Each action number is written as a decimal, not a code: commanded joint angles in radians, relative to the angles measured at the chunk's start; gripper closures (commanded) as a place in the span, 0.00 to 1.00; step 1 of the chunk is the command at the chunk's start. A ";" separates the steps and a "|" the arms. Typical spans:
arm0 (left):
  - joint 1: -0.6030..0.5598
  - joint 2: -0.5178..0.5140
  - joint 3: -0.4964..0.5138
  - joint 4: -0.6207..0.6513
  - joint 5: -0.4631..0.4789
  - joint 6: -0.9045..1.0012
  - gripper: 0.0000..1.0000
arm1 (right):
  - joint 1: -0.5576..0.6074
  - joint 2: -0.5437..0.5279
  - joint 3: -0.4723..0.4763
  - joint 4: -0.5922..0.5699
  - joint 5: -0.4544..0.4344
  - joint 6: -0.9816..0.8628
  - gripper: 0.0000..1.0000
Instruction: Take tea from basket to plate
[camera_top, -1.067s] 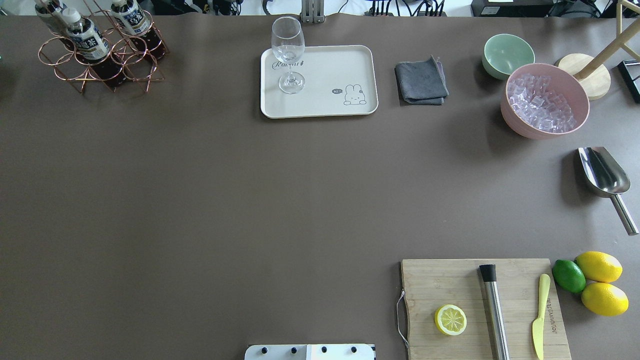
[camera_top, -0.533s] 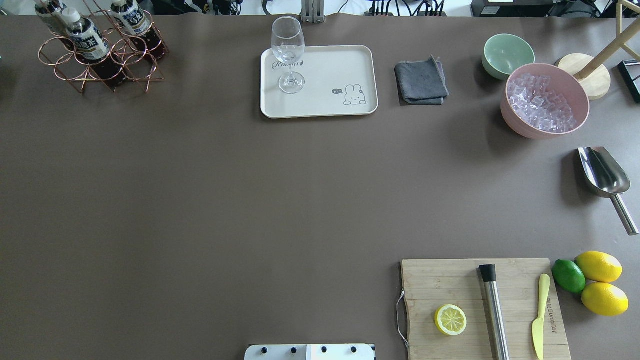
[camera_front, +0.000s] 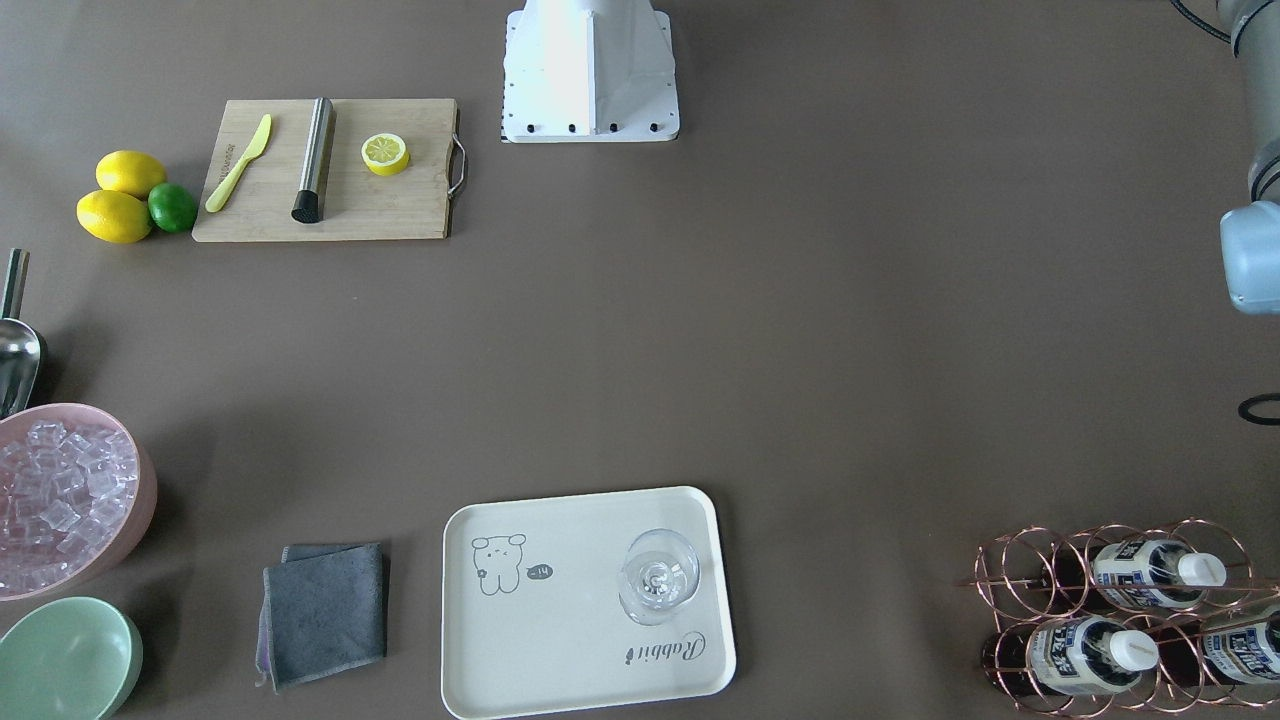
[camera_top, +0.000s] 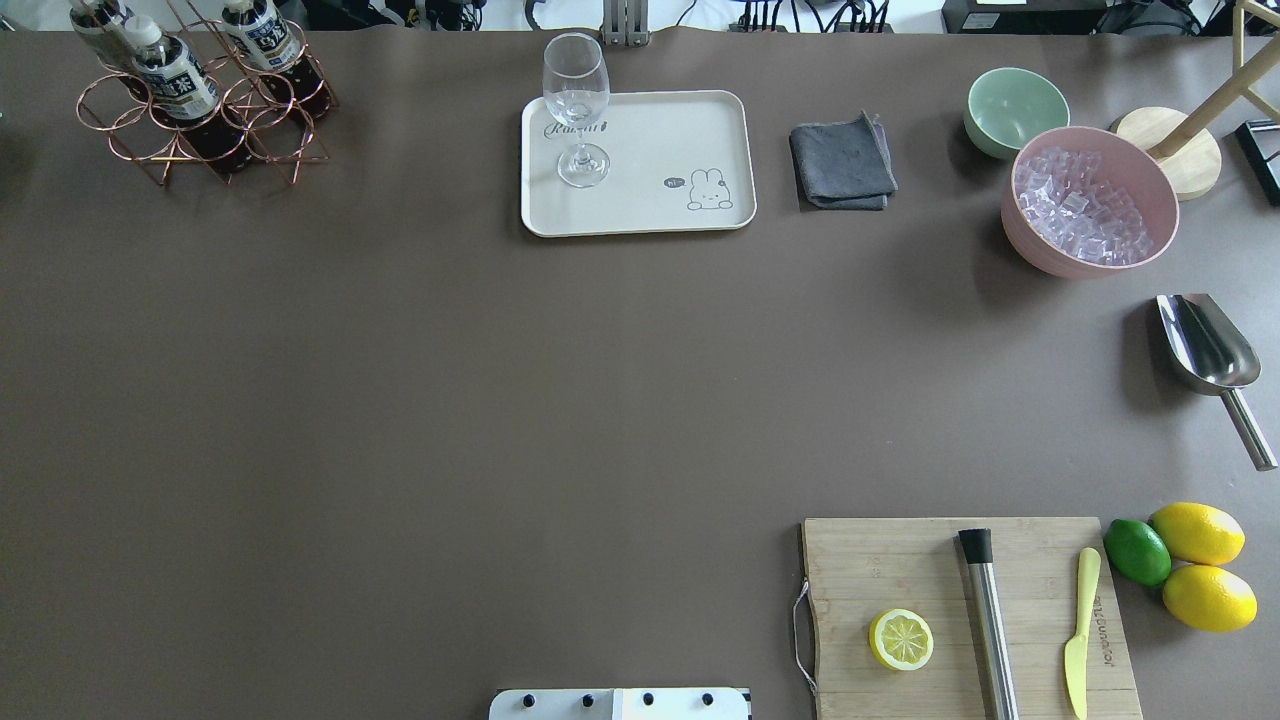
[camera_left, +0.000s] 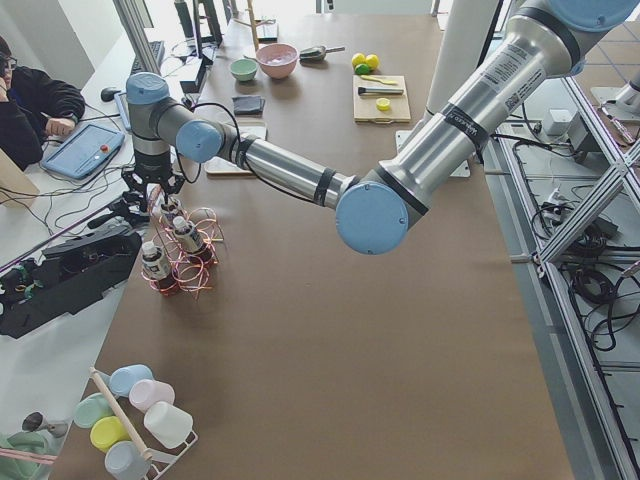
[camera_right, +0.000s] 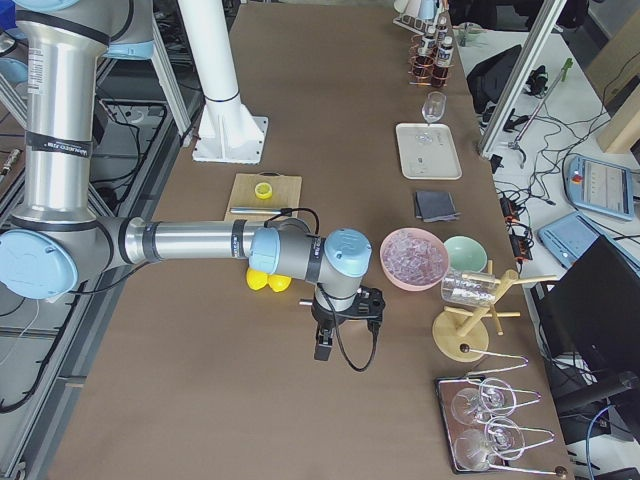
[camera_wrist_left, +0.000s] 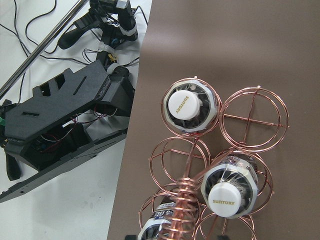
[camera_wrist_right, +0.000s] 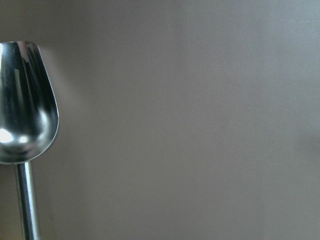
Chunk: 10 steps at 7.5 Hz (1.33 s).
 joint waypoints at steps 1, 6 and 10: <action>0.000 0.000 0.005 -0.019 0.002 0.007 1.00 | 0.000 0.000 0.001 0.000 0.002 0.000 0.00; -0.090 0.000 -0.067 -0.013 -0.148 0.083 1.00 | 0.000 0.000 0.001 0.000 0.006 0.002 0.00; -0.089 0.065 -0.347 0.139 -0.221 0.073 1.00 | 0.001 -0.001 0.001 0.000 0.008 0.000 0.00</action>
